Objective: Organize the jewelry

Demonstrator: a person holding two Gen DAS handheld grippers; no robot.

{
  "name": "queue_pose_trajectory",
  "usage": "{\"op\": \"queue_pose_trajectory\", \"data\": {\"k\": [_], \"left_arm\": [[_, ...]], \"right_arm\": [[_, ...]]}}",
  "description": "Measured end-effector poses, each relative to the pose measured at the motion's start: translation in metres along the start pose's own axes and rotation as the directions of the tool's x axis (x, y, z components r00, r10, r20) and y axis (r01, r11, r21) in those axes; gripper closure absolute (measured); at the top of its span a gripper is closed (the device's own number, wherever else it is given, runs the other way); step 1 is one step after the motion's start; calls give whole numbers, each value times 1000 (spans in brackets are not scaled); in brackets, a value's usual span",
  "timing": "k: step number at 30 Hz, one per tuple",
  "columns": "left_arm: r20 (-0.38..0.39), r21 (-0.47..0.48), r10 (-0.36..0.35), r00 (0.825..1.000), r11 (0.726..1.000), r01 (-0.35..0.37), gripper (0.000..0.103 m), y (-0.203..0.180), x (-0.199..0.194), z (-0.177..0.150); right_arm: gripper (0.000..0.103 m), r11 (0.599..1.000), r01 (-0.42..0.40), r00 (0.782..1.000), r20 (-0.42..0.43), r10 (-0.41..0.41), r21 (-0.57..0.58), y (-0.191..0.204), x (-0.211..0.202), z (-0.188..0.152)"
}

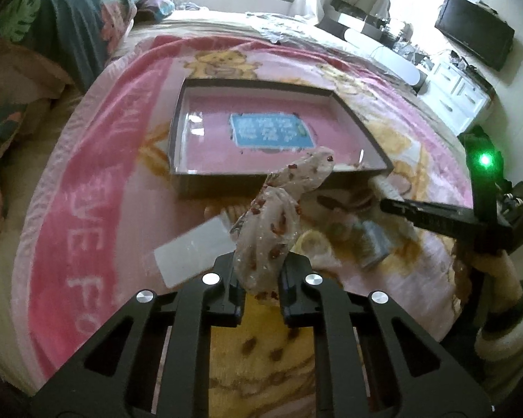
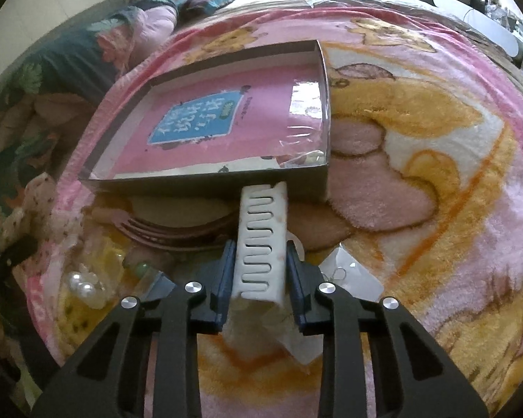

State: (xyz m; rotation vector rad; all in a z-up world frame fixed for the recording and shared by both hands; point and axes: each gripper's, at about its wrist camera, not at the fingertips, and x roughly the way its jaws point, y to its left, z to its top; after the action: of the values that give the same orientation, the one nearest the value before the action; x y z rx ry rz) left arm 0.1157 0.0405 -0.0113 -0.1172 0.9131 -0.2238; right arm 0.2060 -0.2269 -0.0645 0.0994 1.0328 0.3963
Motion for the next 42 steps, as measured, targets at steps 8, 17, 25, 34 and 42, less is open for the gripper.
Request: {"op": "queue_pose_trajectory", "data": {"k": [8,17,25,34,42], "left_arm": [[21,-6,-34,999,999,34,95,-4,-2,22],[48,27,-50,998,998,49,95,-19,9,58],[74,31,-26,997,999,24,95,-17,25,97],[49,-27,5,999,1000,-4,95,12,62,121],[10,-61,37,999,997,-37,95,34,93,121]], "right_arm": [[77,994,-101,990,100,96,50,-12,-42,-2],[77,991,-112,973,208,95,72,-29,-87,15],[77,993,-100,962,260,82,57,-35,-101,43],[77,994,-111,960,259,104,11,-17,-86,75],[77,992,-120,965,233,122,-21,1,-55,100]]}}
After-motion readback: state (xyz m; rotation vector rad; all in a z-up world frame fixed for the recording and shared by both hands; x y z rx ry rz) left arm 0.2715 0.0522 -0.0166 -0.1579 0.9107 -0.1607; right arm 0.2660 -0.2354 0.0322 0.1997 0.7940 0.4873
